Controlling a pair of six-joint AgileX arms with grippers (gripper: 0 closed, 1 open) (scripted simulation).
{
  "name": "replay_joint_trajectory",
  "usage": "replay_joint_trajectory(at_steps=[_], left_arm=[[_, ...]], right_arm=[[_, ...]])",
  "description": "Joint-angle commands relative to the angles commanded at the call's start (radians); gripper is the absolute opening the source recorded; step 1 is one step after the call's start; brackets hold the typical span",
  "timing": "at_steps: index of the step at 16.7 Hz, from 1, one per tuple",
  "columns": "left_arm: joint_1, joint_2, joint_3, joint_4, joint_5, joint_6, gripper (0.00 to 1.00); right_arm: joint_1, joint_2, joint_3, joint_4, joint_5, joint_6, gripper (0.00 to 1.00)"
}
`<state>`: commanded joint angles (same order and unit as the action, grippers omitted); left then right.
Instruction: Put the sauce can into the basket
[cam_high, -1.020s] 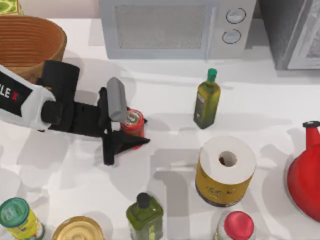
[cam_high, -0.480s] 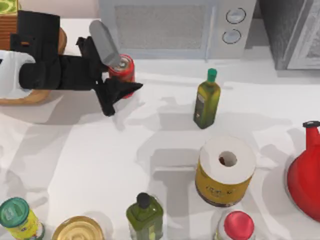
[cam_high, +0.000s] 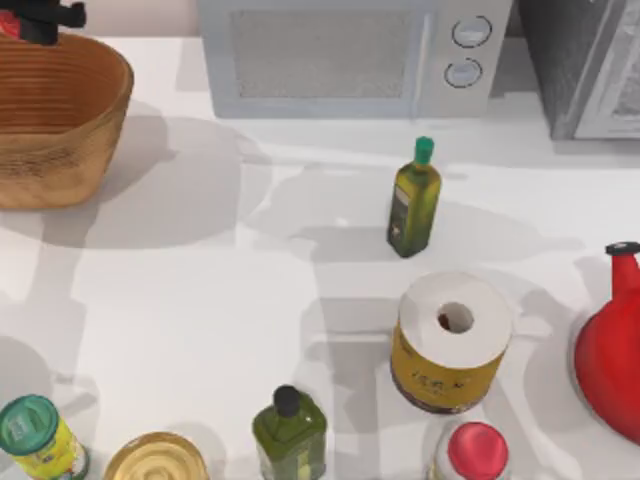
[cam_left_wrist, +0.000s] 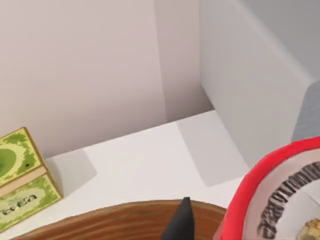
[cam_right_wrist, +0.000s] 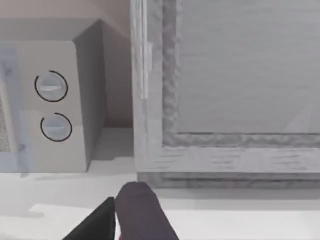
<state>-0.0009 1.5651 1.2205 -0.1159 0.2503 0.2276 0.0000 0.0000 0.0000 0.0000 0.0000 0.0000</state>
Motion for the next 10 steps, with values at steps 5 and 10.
replay_joint_trajectory(at_steps=[5,10], left_arm=[[0.099,-0.061,0.028,-0.116,-0.161,-0.163,0.0],[0.097,-0.053,0.027,-0.113,-0.163,-0.162,0.0]], right_arm=[[0.0,0.0,0.0,0.0,0.0,0.0,1.0],[0.0,0.0,0.0,0.0,0.0,0.0,1.0]])
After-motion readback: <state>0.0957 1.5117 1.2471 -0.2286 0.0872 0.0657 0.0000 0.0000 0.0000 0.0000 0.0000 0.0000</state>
